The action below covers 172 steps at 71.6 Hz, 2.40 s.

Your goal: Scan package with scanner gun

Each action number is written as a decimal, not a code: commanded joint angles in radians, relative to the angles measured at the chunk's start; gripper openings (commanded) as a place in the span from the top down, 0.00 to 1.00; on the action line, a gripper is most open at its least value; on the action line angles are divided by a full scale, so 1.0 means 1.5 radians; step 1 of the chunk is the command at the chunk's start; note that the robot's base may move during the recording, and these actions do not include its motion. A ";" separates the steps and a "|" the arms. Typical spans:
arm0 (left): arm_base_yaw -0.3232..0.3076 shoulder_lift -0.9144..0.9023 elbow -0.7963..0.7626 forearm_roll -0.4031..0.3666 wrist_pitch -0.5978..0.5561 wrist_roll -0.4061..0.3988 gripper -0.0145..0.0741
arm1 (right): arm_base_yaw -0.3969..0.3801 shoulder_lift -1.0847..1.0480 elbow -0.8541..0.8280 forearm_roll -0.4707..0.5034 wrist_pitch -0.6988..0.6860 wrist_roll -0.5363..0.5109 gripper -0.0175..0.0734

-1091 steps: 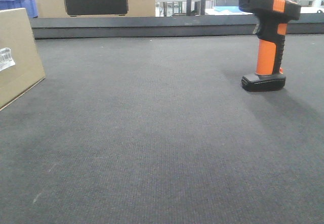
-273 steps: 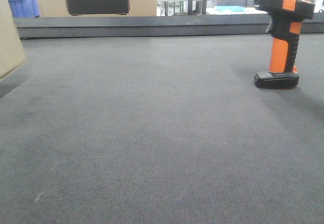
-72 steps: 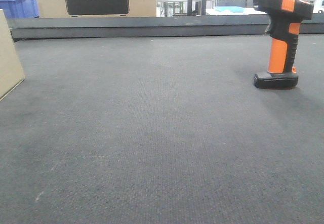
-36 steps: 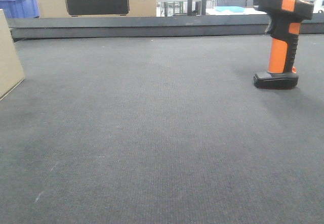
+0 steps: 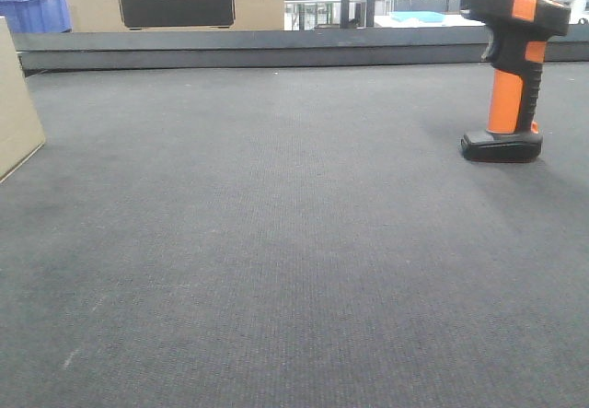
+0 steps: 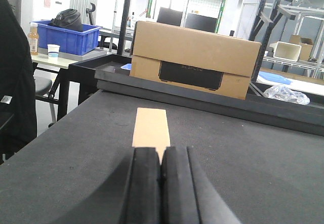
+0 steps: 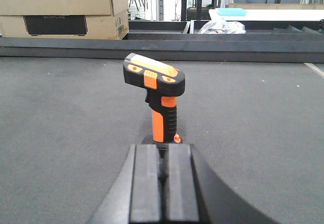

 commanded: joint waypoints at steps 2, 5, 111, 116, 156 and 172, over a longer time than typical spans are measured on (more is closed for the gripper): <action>-0.001 -0.003 0.001 0.001 -0.007 0.000 0.96 | -0.012 -0.006 0.003 -0.001 -0.006 -0.001 0.99; -0.001 -0.003 0.001 0.001 -0.007 0.000 0.96 | -0.024 -0.012 0.011 -0.005 -0.017 -0.001 0.99; -0.001 -0.003 0.001 0.001 -0.008 0.000 0.96 | -0.032 -0.107 0.232 0.050 -0.236 -0.123 0.99; -0.001 -0.003 0.001 0.001 -0.008 0.000 0.96 | -0.032 -0.107 0.232 0.050 -0.236 -0.123 0.99; -0.001 -0.003 0.001 0.001 -0.008 0.000 0.96 | -0.032 -0.107 0.232 0.050 -0.236 -0.123 0.99; -0.001 -0.003 0.001 0.001 -0.008 0.000 0.96 | -0.032 -0.107 0.232 0.050 -0.236 -0.123 0.99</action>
